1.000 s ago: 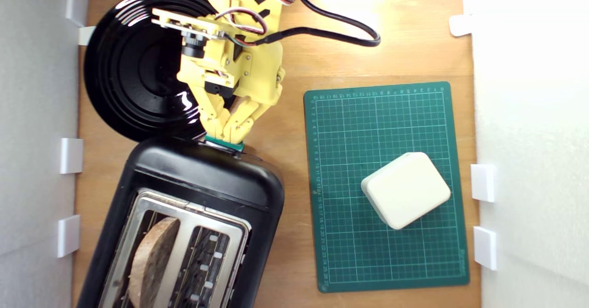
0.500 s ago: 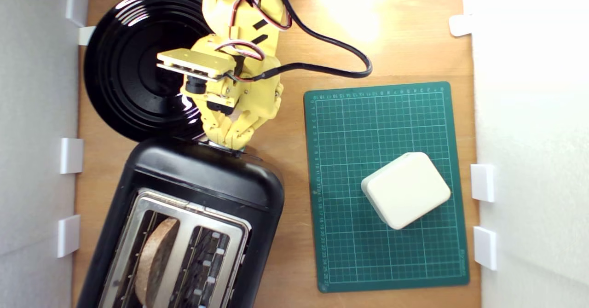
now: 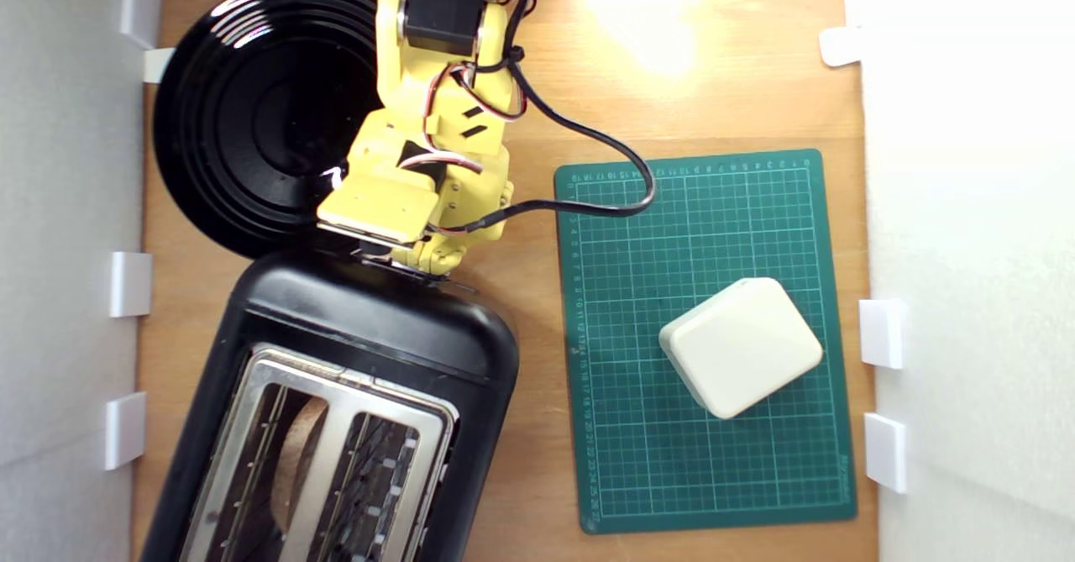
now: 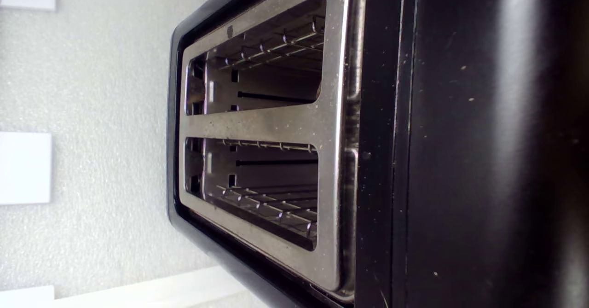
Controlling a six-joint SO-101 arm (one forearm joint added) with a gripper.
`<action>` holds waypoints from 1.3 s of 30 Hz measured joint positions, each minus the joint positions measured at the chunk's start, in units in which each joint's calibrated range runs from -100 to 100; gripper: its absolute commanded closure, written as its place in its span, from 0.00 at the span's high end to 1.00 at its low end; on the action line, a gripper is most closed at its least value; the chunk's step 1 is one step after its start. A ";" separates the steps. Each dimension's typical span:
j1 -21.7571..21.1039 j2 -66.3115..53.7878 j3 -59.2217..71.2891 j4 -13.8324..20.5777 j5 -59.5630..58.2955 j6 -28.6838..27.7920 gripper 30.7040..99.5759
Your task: Start toaster
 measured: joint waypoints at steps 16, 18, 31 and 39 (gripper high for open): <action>-0.09 -1.75 19.00 1.25 -17.28 -0.16 0.01; -0.09 -1.83 21.87 1.35 -19.83 -0.11 0.01; 0.09 -2.33 28.73 0.87 -24.34 -0.11 0.01; 0.09 -2.83 35.13 0.77 -31.49 -0.11 0.01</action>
